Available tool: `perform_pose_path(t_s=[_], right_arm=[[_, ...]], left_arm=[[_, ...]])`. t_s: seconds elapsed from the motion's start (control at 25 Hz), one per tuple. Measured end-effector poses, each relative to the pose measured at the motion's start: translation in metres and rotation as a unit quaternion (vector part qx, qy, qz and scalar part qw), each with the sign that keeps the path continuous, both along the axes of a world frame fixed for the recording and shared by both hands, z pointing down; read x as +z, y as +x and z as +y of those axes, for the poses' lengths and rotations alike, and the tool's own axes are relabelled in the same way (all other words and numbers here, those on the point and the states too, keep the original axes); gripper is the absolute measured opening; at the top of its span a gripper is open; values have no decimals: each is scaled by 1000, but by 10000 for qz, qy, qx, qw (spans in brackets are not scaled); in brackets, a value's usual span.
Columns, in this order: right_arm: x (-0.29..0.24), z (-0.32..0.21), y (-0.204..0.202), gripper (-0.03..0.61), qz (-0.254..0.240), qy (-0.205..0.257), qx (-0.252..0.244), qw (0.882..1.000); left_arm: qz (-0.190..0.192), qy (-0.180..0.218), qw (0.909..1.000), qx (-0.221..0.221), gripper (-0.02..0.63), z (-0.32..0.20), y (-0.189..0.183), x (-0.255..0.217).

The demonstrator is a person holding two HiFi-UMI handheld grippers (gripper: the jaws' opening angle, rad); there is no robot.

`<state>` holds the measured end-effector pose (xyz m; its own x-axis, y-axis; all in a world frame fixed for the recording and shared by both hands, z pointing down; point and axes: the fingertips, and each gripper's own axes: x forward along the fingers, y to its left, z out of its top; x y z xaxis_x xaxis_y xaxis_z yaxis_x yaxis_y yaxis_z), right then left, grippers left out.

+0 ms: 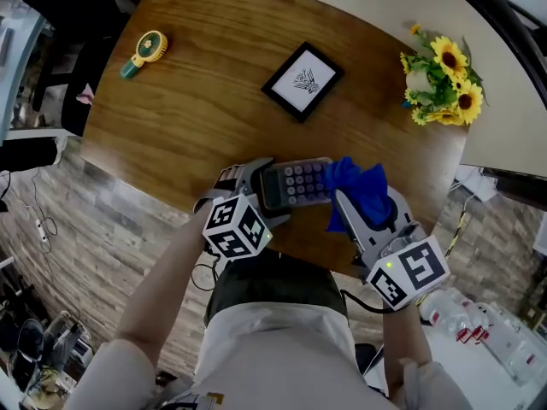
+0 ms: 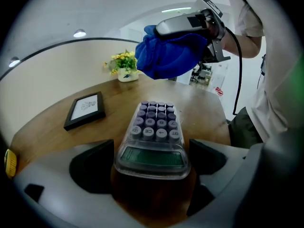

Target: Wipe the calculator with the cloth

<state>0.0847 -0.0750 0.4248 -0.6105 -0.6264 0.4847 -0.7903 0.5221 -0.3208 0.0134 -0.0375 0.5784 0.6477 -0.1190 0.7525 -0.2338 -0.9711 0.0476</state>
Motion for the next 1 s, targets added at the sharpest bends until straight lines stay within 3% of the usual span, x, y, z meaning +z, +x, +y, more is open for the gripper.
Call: perform_pose_path(t_s=[0.32, 0.6, 1.0], right_arm=[[19, 0, -4, 137, 10, -124, -163, 9998], [35, 3, -62, 135, 25, -144, -1080, 9940], [98, 9, -119, 130, 733, -534, -1847, 9786]], left_arm=[[-71, -155, 9998, 131, 469, -1, 4, 11], [-95, -129, 9996, 238, 471, -1, 5, 11], [98, -70, 9997, 193, 471, -2, 7, 6]])
